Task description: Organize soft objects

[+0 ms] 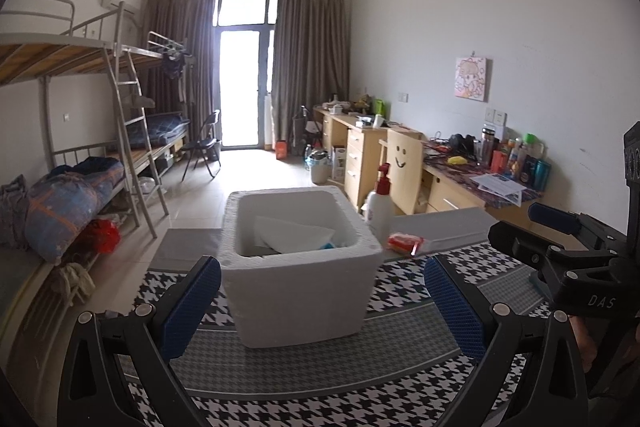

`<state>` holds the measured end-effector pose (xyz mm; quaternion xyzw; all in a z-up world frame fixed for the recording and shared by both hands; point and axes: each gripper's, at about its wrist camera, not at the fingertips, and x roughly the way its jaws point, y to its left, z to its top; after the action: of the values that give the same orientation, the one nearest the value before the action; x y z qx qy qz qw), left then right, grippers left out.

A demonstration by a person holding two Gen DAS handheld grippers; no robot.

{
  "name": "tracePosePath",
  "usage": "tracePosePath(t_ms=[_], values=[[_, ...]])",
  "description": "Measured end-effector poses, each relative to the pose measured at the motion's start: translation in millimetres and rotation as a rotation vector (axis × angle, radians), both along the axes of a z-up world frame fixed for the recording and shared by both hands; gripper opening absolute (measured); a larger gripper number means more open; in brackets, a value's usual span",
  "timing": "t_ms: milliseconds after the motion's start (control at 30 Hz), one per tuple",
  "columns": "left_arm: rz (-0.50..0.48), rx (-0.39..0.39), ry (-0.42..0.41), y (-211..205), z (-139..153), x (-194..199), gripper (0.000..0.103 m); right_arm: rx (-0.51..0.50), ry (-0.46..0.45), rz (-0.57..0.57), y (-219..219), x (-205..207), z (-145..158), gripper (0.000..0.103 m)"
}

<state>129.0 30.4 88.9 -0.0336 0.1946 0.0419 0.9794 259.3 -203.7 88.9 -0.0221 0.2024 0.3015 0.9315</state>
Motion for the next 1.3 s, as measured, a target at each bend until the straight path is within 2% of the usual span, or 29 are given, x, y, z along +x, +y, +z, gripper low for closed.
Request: tracePosePath(t_ms=[267, 433, 567, 767, 900, 1033, 1300], values=[[-0.031, -0.017, -0.011, -16.0, -9.3, -7.6, 0.102, 0.007, -0.030, -0.064, -26.7, -12.3, -11.6, 0.102], [-0.035, -0.007, -0.020, -19.1, -14.3, -11.0, 0.102, 0.037, -0.016, -0.091, -43.1, -14.9, -20.2, 0.103], [-0.044, -0.023, -0.033, -19.6, -18.3, -17.7, 0.102, 0.020, -0.032, -0.123, -45.6, -19.1, -27.0, 0.103], [-0.043, -0.028, -0.058, -24.8, -27.6, -27.1, 0.102, -0.008, -0.049, -0.104, -45.5, -29.0, -36.7, 0.103], [-0.058, -0.043, -0.062, -31.0, -35.0, -31.3, 0.102, 0.012, -0.042, -0.076, -48.1, -34.3, -42.8, 0.103], [-0.052, -0.026, -0.092, -34.7, -38.0, -38.6, 0.102, 0.011, -0.062, -0.072, -49.7, -41.2, -45.7, 0.103], [-0.063, -0.002, -0.097, -38.8, -51.5, -48.1, 0.102, 0.020, -0.077, -0.104, -54.4, -52.6, -56.1, 0.103]])
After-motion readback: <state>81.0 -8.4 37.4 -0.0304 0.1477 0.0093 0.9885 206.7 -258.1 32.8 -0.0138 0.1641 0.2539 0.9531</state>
